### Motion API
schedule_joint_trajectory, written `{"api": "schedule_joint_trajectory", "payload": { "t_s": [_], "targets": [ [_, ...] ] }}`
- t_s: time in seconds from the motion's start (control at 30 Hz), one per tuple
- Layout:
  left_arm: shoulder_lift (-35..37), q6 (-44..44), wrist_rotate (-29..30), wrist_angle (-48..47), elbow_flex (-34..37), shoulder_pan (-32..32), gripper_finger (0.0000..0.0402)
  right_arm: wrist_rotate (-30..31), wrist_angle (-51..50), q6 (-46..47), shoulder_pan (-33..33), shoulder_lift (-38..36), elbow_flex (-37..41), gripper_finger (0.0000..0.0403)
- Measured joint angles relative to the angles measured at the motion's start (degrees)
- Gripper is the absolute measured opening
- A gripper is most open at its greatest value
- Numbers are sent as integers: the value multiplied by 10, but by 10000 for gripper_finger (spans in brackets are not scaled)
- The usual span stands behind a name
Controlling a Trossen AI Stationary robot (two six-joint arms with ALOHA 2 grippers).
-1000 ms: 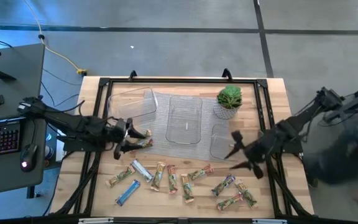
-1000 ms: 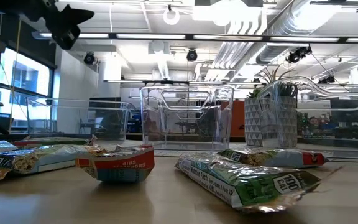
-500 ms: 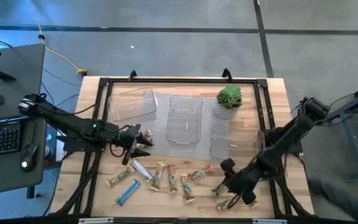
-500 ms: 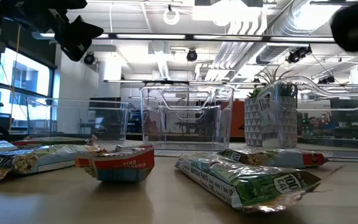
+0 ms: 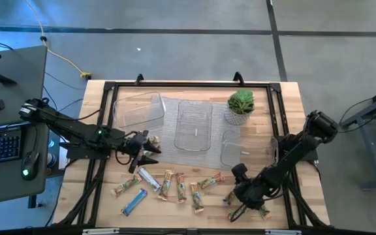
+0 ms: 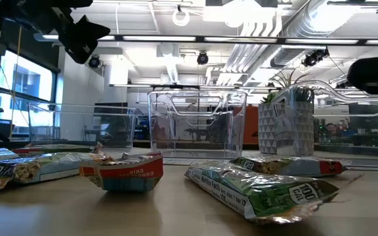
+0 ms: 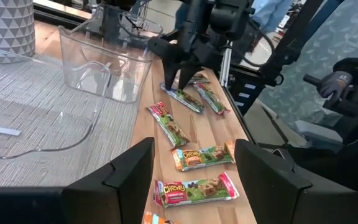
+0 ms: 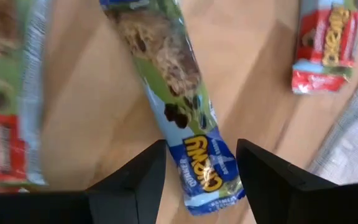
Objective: Pick and place Granola Bars by type
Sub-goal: Put the blue granola bar into the middle transparent bin
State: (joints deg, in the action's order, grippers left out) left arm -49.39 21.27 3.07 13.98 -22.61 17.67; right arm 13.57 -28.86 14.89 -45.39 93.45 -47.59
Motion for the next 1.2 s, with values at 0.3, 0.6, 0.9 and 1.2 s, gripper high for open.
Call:
{"api": "schedule_joint_trajectory", "payload": {
  "t_s": [0.3, 0.6, 0.9, 1.2],
  "targets": [
    [0, 26, 0, 0, 0, 0, 218, -44, 1, 2, 0, -1, 18, 178],
    [0, 31, 0, 0, 0, 0, 218, -49, 4, -11, 0, -5, 15, 91],
    [0, 31, 0, 0, 0, 0, 218, -30, -114, -43, 0, -50, -76, 39],
    [0, 31, 7, 0, 0, 0, 218, 259, -191, -225, 20, -87, -228, 51]
  ]
}}
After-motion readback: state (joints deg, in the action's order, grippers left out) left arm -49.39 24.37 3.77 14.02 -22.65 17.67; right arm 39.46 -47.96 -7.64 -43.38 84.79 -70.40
